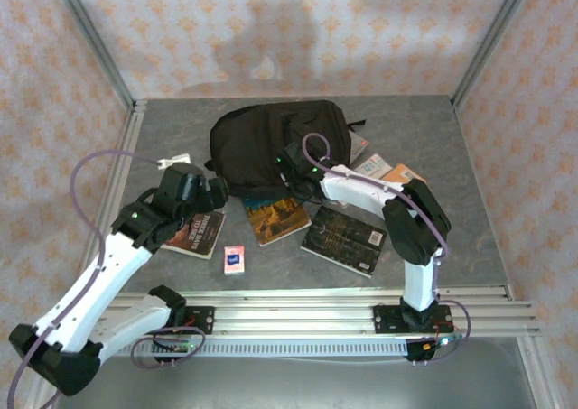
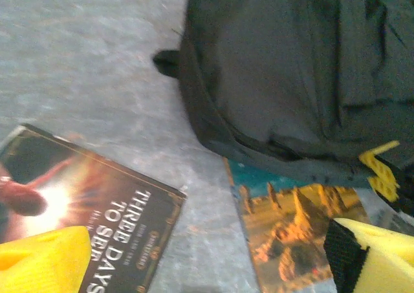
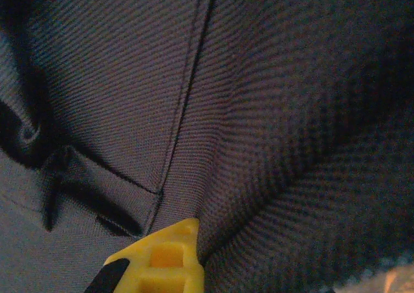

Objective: Pack the student bag
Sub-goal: Move the student bag to the top-center of the table, then unzip the student bag at the center of the table.

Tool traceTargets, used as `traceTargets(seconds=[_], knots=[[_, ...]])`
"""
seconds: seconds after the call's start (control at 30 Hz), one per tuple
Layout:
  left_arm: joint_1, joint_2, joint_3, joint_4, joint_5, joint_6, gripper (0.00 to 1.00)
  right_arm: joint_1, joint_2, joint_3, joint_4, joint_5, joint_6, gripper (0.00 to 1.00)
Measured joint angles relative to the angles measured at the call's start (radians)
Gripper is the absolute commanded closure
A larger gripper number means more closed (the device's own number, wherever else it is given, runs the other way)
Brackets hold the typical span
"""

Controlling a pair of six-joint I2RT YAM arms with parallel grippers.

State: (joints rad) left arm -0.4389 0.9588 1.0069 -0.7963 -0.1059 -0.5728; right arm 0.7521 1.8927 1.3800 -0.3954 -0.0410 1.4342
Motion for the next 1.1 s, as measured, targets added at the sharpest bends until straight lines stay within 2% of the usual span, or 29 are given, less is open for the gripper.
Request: traceTargets(seconds=[0.2,0.27,0.4,0.67,1.1], knots=[[-0.026,0.284,0.113,0.002,0.194,0.006,0.35,-0.024,-0.066,-0.029,-0.009,-0.008,-0.178,1.0],[-0.044,0.367,0.15,0.006,0.247,0.018,0.39,-0.033,-0.106,-0.058,-0.008,-0.013,-0.232,1.0],[-0.063,0.463,0.206,0.007,0.298,0.035,0.39,-0.038,-0.183,-0.116,-0.007,-0.011,-0.323,1.0],[-0.063,0.512,0.251,0.051,0.335,0.023,0.44,-0.04,-0.258,-0.241,0.063,-0.014,-0.381,1.0],[-0.051,0.576,0.149,0.172,0.413,-0.006,0.45,-0.048,-0.275,-0.332,0.166,-0.042,-0.391,1.0]])
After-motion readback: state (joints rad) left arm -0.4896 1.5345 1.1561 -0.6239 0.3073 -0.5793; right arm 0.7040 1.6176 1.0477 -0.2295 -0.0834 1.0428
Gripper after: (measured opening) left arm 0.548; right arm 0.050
